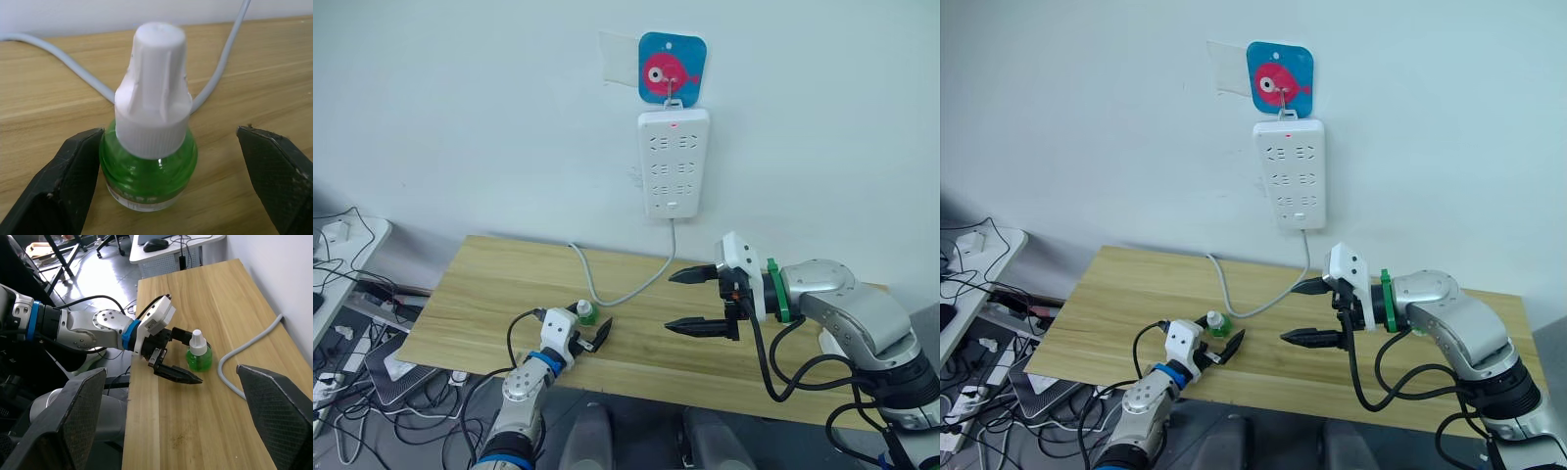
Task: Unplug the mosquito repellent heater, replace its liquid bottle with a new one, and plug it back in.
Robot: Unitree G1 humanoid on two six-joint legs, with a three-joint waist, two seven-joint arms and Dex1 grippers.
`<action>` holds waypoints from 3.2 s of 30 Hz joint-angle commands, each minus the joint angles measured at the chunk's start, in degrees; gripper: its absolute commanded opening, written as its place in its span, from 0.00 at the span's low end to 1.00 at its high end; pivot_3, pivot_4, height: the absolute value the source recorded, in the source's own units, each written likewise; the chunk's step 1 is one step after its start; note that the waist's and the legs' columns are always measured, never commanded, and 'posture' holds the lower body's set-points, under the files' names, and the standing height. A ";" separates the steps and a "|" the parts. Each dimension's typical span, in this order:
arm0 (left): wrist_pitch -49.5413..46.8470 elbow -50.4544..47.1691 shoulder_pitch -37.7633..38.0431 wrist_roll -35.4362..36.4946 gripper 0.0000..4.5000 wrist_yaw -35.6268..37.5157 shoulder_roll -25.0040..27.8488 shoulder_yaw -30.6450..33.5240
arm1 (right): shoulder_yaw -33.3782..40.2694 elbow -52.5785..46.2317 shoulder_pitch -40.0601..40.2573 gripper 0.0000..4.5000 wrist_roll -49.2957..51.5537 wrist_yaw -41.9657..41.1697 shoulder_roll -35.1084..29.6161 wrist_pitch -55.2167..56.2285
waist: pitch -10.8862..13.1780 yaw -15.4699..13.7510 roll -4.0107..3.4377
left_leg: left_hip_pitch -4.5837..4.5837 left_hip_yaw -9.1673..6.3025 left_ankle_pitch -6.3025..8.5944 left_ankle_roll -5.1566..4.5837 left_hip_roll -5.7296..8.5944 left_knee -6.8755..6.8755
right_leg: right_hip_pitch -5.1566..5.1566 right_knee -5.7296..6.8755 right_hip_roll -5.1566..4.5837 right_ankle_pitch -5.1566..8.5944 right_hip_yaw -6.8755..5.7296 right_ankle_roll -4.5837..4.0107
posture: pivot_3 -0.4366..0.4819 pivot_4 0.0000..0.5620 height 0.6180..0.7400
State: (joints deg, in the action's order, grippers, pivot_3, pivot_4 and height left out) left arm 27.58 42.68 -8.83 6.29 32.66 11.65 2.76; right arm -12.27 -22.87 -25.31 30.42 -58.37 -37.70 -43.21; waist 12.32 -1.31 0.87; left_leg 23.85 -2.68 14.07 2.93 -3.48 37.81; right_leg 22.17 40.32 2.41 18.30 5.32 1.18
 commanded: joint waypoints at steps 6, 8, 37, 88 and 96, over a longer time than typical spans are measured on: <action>3.54 3.23 -1.05 0.33 0.87 -0.24 0.29 0.60 | 2.37 -2.03 -1.11 1.00 1.68 1.67 0.25 -0.71 | 0.00 0.01 0.00 | 0.01 0.01 0.00 0.00 0.00 0.00 | 0.00 -0.01 0.00 0.00 0.00 0.00 | 0.58 0.38 1.00; 4.03 3.44 -1.11 0.28 0.74 0.08 0.54 0.58 | 2.37 -1.58 -1.21 1.00 1.49 1.88 0.53 -0.54 | 0.00 0.01 0.00 | 0.01 0.00 0.00 0.00 0.00 0.00 | 0.00 -0.01 0.00 0.00 -0.01 0.00 | 0.58 0.37 1.00; -34.29 -24.79 -28.24 10.73 0.50 45.15 11.81 -16.67 | 3.15 -6.03 10.12 1.00 -5.39 24.75 15.27 6.95 | -0.07 1.36 0.03 | 0.08 -0.05 -0.02 0.04 -0.02 0.04 | 0.06 0.02 0.09 0.00 -0.06 0.00 | 0.49 0.25 1.00; -32.29 -27.81 -24.77 11.57 0.50 50.86 11.98 -16.24 | 6.72 0.83 3.15 1.00 -1.29 -0.24 5.58 8.08 | -0.12 0.56 0.03 | 0.00 -0.18 -0.23 0.34 -0.02 0.11 | 0.16 0.56 0.06 0.03 -0.15 -0.06 | 0.56 0.23 1.00; -36.05 -26.74 -26.72 12.57 0.50 46.00 10.22 -14.07 | 3.16 -10.80 9.23 1.00 -6.95 19.93 12.78 3.20 | -0.19 1.24 0.07 | 0.03 -0.19 -0.24 0.37 -0.02 0.13 | 0.15 0.57 0.09 0.03 -0.15 -0.05 | 0.56 0.23 1.00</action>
State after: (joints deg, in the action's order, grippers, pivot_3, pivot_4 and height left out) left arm -7.99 16.59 -34.61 17.67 79.47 22.25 -12.99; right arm -9.45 -30.83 -16.32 24.35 -41.78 -25.46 -39.66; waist 12.13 -0.06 0.94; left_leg 23.88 -2.87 13.82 3.31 -3.49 37.94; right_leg 22.32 40.88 2.50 18.33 5.17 1.13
